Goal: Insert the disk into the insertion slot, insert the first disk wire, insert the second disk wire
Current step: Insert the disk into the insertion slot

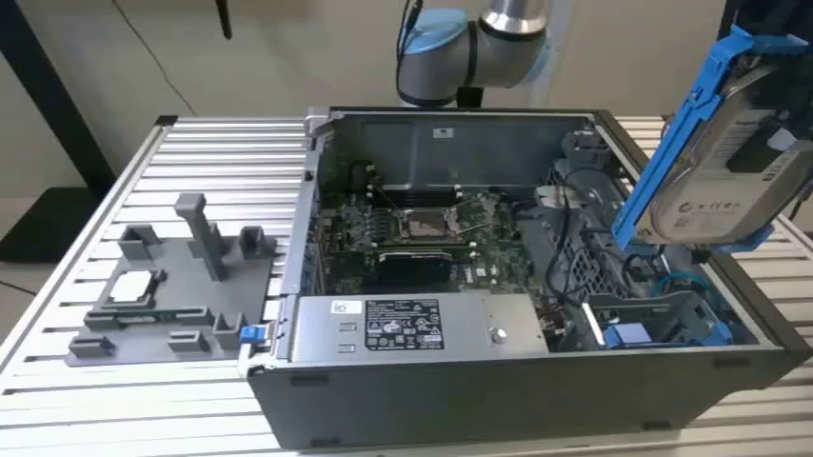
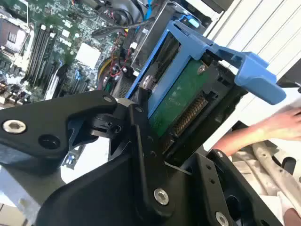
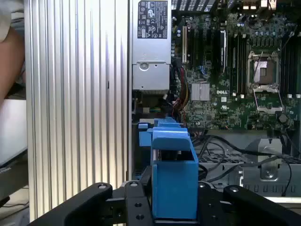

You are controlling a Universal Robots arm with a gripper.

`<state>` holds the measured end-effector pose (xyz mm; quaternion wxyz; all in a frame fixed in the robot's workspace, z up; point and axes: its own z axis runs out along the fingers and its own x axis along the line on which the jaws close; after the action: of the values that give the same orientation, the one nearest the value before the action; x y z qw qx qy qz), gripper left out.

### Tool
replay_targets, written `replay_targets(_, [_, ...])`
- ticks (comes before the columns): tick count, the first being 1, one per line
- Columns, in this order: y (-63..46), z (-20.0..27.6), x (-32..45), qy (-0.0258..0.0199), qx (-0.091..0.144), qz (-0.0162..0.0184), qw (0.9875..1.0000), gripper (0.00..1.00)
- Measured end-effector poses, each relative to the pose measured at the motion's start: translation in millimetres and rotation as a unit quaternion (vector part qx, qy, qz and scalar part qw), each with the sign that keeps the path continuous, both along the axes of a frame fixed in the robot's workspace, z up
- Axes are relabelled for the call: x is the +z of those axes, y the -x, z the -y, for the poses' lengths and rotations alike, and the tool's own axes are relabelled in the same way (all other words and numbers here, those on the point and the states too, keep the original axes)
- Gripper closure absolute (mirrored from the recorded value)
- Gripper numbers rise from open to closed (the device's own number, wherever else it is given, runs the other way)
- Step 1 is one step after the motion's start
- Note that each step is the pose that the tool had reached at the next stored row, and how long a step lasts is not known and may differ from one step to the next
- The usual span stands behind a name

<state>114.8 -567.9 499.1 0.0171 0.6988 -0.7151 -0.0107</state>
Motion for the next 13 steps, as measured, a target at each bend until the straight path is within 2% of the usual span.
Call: replay_targets(13, [-0.5, -0.2, -2.3, 0.0001, 0.000, 0.0000, 1.0000, 1.00])
